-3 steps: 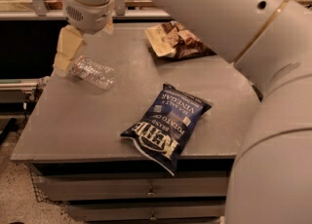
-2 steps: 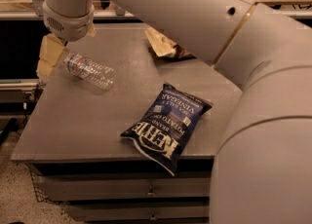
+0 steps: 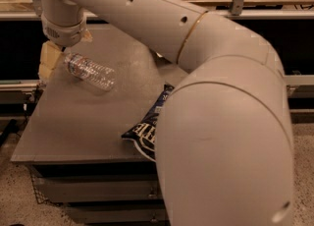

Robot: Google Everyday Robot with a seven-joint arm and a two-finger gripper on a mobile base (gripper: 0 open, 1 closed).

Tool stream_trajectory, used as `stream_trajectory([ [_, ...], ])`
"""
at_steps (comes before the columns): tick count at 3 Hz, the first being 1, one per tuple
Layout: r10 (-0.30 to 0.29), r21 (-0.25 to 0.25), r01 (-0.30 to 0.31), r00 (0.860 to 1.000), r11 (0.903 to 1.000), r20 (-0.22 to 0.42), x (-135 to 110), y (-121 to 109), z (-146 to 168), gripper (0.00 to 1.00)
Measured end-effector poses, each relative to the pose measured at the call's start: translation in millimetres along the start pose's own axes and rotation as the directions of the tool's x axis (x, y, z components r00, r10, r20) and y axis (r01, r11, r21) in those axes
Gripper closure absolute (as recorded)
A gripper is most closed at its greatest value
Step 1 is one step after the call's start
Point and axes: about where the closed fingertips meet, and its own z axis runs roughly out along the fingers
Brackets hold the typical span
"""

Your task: Place water bottle upright

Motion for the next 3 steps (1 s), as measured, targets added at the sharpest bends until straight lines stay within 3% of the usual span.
stream_trajectory([
  [1, 0.031, 0.0, -0.031, 0.999, 0.9995, -0.036, 2, -9, 19, 0.0],
  [2, 0.064, 0.007, -0.064, 0.995, 0.9979, -0.075, 9, -18, 36, 0.06],
  [3, 0.099, 0.034, -0.096, 0.988, 0.9948, -0.115, 14, -26, 45, 0.3],
])
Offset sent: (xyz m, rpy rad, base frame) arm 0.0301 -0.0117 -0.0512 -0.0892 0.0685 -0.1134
